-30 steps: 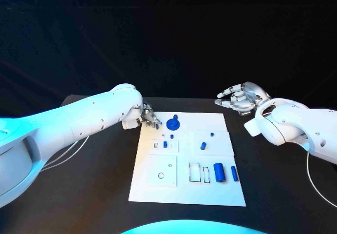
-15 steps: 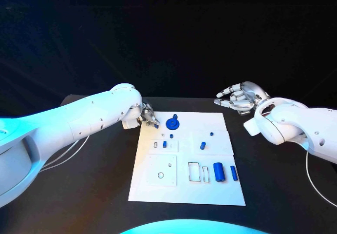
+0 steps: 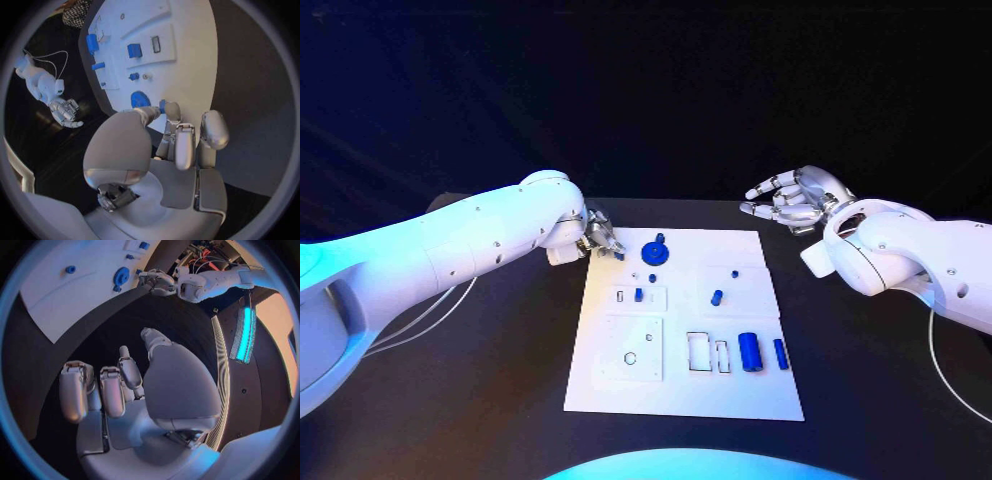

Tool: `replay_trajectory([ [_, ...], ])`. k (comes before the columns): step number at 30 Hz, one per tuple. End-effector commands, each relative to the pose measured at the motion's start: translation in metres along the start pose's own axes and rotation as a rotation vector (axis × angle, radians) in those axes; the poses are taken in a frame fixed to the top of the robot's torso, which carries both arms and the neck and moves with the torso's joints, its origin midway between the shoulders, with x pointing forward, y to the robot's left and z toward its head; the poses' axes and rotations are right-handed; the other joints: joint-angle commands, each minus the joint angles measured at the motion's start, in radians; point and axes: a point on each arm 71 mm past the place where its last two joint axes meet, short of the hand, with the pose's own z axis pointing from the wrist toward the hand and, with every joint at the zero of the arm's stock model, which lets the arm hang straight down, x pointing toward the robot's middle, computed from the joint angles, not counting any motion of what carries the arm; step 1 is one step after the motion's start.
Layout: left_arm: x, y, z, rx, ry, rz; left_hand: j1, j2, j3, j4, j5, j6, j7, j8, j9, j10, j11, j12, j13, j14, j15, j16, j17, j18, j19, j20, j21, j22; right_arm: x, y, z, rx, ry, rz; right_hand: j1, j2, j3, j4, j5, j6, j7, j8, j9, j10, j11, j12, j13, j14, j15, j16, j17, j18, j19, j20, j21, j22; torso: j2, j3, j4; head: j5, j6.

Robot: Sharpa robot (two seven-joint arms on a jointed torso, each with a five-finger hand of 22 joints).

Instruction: Assemble the parts on the task board

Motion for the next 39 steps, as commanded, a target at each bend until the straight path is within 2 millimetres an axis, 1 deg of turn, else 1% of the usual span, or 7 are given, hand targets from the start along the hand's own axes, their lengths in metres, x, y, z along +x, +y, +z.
replay_trajectory([
  [1,0.001,-0.001,-0.005,0.035,-0.005,-0.041,-0.009,-0.016,0.141,-0.133,0.001,0.000,-0.007,0.025,0.042,0.010,-0.003,0.005,0.000,0.071,-0.004,0.005,0.144,0.010,0.005,-0.003,0.007,0.003,0.001,0.000,0.000,-0.011,0.016,-0.008,-0.008,0.003,-0.006,0.002,-0.001,-0.004,-0.002,0.006,-0.001,-0.003,-0.002,-0.001,0.001,0.072,-0.003,-0.004,0.119,0.017,0.025,-0.004,-0.004,0.182,-0.001,0.0007,0.0006,0.000,0.000],
  [4,0.005,0.002,-0.013,0.057,-0.006,-0.053,-0.018,-0.022,0.157,-0.141,0.001,0.003,-0.009,0.031,0.043,0.018,-0.004,0.012,0.006,0.073,-0.005,0.007,0.149,0.010,0.008,-0.003,0.010,0.007,0.000,0.000,-0.001,-0.009,0.015,-0.008,-0.008,0.003,-0.006,0.002,-0.001,-0.004,-0.002,0.006,-0.001,-0.003,-0.002,-0.001,0.001,0.072,-0.003,-0.004,0.119,0.017,0.025,-0.004,-0.004,0.182,-0.001,0.0012,0.0024,0.001,-0.001],
  [12,0.018,0.005,-0.035,0.121,-0.021,-0.035,-0.033,-0.032,0.182,-0.154,0.001,0.009,-0.012,0.039,0.044,0.030,-0.007,0.016,0.006,0.075,-0.008,0.009,0.153,0.007,0.018,-0.005,0.017,0.020,-0.002,-0.002,-0.002,-0.006,0.014,-0.009,-0.008,0.004,-0.006,0.002,0.000,-0.004,-0.002,0.006,-0.001,-0.002,-0.002,-0.001,0.001,0.072,-0.003,-0.004,0.119,0.017,0.025,-0.004,-0.004,0.182,-0.005,-0.0005,0.0073,0.001,-0.004],
  [15,0.025,0.008,-0.040,0.137,-0.032,-0.021,-0.039,-0.038,0.194,-0.160,0.002,0.012,-0.014,0.043,0.043,0.037,-0.009,0.018,0.008,0.076,-0.010,0.009,0.152,0.006,0.024,-0.007,0.021,0.027,-0.002,-0.003,-0.002,-0.007,0.014,-0.013,-0.008,0.004,-0.006,0.002,0.002,-0.004,-0.002,0.006,-0.001,-0.005,-0.002,-0.003,-0.002,0.072,-0.003,-0.005,0.116,0.017,0.023,-0.004,-0.008,0.180,-0.004,-0.0002,0.0049,0.006,-0.005],
  [18,0.031,0.009,-0.044,0.148,-0.044,-0.005,-0.046,-0.044,0.209,-0.166,0.002,0.016,-0.016,0.046,0.043,0.046,-0.012,0.022,0.012,0.076,-0.013,0.008,0.152,0.004,0.032,-0.009,0.026,0.036,-0.002,-0.004,-0.002,-0.008,0.014,-0.018,-0.008,0.004,-0.006,0.002,0.002,-0.004,-0.002,0.006,-0.001,-0.005,-0.002,-0.003,-0.002,0.072,-0.003,-0.005,0.116,0.017,0.023,-0.004,-0.008,0.180,-0.004,-0.0009,0.0053,0.008,-0.005],
  [26,0.046,0.013,-0.049,0.134,-0.055,0.027,-0.058,-0.052,0.229,-0.175,0.003,0.024,-0.020,0.051,0.041,0.063,-0.015,0.032,0.024,0.078,-0.016,0.010,0.155,0.002,0.040,-0.012,0.032,0.046,-0.002,-0.005,-0.003,-0.008,0.016,-0.022,-0.008,0.004,-0.006,0.002,0.002,-0.004,-0.002,0.006,-0.001,-0.005,-0.002,-0.003,-0.002,0.072,-0.003,-0.005,0.116,0.017,0.023,-0.004,-0.008,0.180,-0.002,-0.0004,0.0042,0.011,-0.007],
  [39,0.065,0.013,-0.046,0.119,-0.033,0.089,-0.075,-0.065,0.258,-0.190,0.004,0.031,-0.024,0.058,0.040,0.078,-0.019,0.037,0.030,0.079,-0.020,0.011,0.158,0.000,0.048,-0.016,0.037,0.055,-0.001,-0.006,-0.003,-0.007,0.018,-0.023,-0.008,0.004,-0.006,0.002,0.002,-0.004,-0.002,0.006,-0.001,-0.005,-0.002,-0.003,-0.002,0.072,-0.003,-0.005,0.116,0.017,0.023,-0.004,-0.008,0.180,-0.001,0.0007,0.0020,0.013,-0.014],
])
